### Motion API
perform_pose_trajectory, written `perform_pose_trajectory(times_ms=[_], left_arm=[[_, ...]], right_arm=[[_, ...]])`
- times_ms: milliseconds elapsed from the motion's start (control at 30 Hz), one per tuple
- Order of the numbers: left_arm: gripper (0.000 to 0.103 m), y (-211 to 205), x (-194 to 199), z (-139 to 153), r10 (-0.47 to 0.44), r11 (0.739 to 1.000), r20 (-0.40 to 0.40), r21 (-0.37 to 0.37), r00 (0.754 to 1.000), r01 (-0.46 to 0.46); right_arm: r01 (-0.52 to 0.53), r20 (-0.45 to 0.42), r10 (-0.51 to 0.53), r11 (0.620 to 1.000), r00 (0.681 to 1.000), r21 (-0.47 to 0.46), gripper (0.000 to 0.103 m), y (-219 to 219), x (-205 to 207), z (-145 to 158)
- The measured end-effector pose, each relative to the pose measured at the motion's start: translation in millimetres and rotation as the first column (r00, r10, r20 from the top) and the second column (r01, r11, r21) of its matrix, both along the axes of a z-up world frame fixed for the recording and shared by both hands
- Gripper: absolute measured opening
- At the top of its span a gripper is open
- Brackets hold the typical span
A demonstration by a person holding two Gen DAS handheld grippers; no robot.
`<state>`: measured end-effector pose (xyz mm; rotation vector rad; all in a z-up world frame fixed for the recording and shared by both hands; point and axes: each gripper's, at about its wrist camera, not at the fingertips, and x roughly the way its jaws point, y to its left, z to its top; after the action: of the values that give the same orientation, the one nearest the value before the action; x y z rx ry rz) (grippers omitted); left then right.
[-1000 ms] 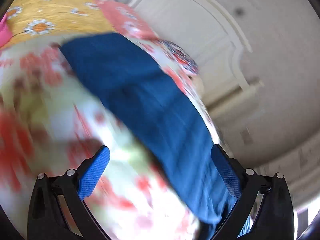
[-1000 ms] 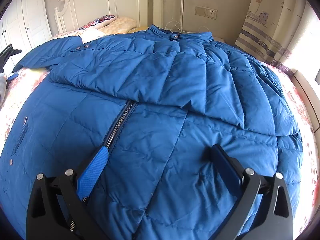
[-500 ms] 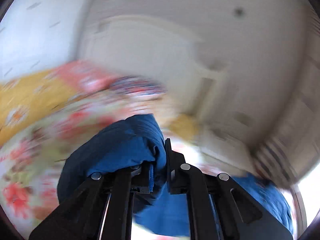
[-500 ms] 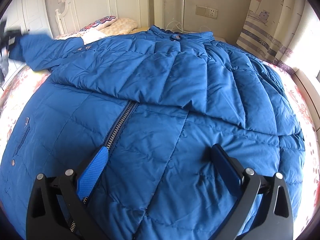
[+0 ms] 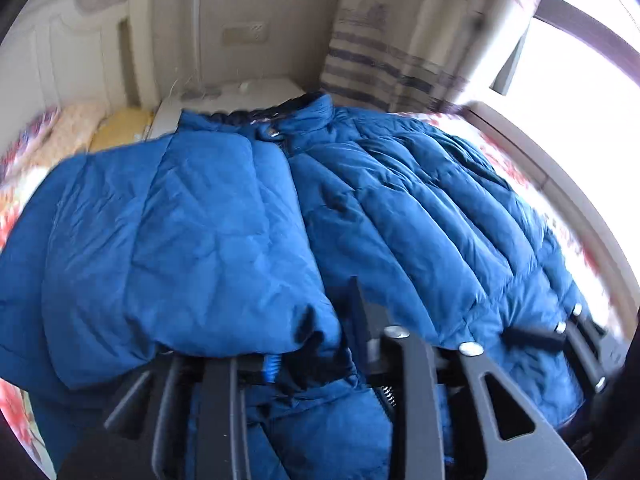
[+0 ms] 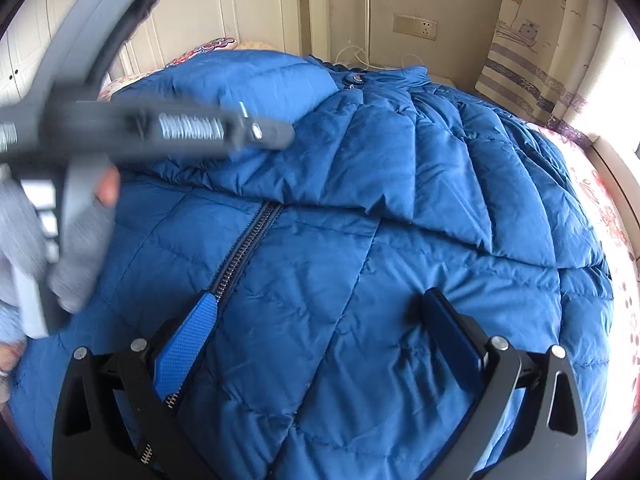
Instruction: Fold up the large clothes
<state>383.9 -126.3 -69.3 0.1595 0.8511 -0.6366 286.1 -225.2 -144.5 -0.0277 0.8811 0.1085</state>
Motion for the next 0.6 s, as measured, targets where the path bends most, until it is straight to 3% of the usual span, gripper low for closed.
perform_pose_trajectory(times_ms=[67, 133, 167, 200, 267, 300, 367, 433, 533, 600], left_arm=[[0.058, 10, -3, 8, -0.051, 0.999, -0.013, -0.018, 0.999, 0.050], [0.062, 29, -14, 35, -0.048, 0.998, 0.058, -0.045, 0.997, 0.051], [0.069, 30, -27, 45, -0.043, 0.996, 0.091, -0.073, 0.995, 0.050], [0.084, 44, -37, 58, -0.028, 0.992, 0.132, -0.119, 0.991, 0.044], [0.099, 82, -65, 83, 0.080, 0.978, 0.249, -0.209, 0.965, -0.027], [0.099, 100, -70, 87, 0.151, 0.971, 0.281, -0.224, 0.948, -0.089], [0.098, 135, -65, 80, 0.329, 0.941, 0.270, -0.171, 0.905, -0.291], [0.096, 165, -51, 59, 0.470, 0.882, 0.215, -0.077, 0.856, -0.465], [0.096, 188, -36, 27, 0.532, 0.840, 0.130, 0.039, 0.836, -0.541], [0.096, 190, -26, 15, 0.529, 0.843, 0.096, 0.052, 0.843, -0.535]], right_arm=[[-0.002, 0.001, 0.002, 1.000, 1.000, 0.008, 0.101, 0, -1, 0], [-0.004, 0.003, 0.004, 1.000, 1.000, 0.014, 0.101, -2, -1, 1], [-0.005, 0.006, 0.005, 1.000, 1.000, 0.017, 0.101, -1, -1, 1], [-0.005, 0.008, 0.005, 1.000, 1.000, 0.018, 0.101, -2, -2, 1], [-0.006, 0.012, 0.006, 1.000, 1.000, 0.014, 0.101, 0, -3, 2], [-0.007, 0.011, 0.007, 1.000, 1.000, 0.012, 0.101, 0, -3, 2], [-0.007, 0.010, 0.007, 1.000, 1.000, 0.006, 0.101, 1, -3, 1], [-0.008, 0.009, 0.007, 1.000, 1.000, 0.003, 0.101, 1, -3, 1], [-0.007, 0.007, 0.007, 1.000, 1.000, -0.002, 0.101, 1, -2, 1], [-0.006, 0.005, 0.006, 1.000, 1.000, -0.009, 0.101, 3, -2, 1]])
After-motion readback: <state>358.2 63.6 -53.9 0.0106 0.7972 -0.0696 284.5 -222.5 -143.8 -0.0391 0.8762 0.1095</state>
